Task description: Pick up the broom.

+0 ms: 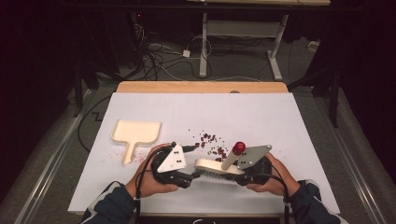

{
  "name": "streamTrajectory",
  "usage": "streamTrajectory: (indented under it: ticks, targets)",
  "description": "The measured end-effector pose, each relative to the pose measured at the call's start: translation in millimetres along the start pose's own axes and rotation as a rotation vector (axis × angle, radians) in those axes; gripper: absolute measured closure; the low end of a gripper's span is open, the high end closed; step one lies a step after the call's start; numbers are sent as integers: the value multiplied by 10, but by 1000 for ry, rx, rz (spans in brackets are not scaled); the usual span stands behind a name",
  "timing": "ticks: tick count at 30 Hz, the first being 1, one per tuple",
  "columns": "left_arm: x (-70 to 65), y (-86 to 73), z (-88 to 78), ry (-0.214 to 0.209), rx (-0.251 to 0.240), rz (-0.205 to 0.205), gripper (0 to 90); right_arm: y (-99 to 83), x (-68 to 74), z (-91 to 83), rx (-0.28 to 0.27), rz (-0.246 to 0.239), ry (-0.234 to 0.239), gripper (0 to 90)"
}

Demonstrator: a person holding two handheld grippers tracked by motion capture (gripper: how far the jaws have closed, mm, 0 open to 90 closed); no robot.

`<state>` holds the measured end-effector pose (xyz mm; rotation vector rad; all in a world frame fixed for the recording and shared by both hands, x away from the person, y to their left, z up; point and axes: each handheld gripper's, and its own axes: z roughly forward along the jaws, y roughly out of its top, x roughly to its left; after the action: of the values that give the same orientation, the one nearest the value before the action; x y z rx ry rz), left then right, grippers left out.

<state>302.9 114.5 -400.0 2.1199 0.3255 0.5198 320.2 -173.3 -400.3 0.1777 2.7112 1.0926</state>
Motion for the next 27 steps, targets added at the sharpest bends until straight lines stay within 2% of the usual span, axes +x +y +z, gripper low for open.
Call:
streamTrajectory:
  ticks: [2,3,4,6,7,8,10,11,12,13,16,17,24,27]
  targets:
    - [79,-120,-95,35,-13,-49,234,-14,-40,-43,-5,22,-26,675]
    - [106,-182,-141,71,-10,-58,234,-20,-59,-66,-12,29,-36,674]
    - [106,-182,-141,71,-10,-58,225,-24,-75,-89,-17,33,-50,675]
    - [164,-320,-237,140,-6,-101,205,-25,-83,-110,-20,51,-68,674]
    - [186,-380,-281,173,-2,-105,190,-38,-128,-156,-34,71,-95,674]
    - [215,-487,-351,218,12,-124,189,-45,-143,-172,-41,77,-100,674]
    - [245,-609,-419,259,24,-147,188,-61,-182,-213,-54,107,-120,674]
    - [245,-609,-419,259,24,-147,189,-68,-201,-231,-55,120,-144,674]
    - [258,-678,-450,279,41,-159,189,-78,-227,-255,-53,129,-169,674]
    - [271,-769,-489,292,55,-189,189,-85,-241,-270,-51,136,-180,674]
    - [272,-857,-521,304,69,-213,189,-119,-300,-324,-52,158,-218,674]
    - [258,-925,-535,309,90,-228,189,-128,-314,-339,-52,167,-234,674]
    - [203,-1033,-551,312,146,-219,190,-196,-444,-366,-40,199,-312,675]
    - [199,-1029,-549,323,147,-222,190,-211,-482,-357,-34,203,-330,675]
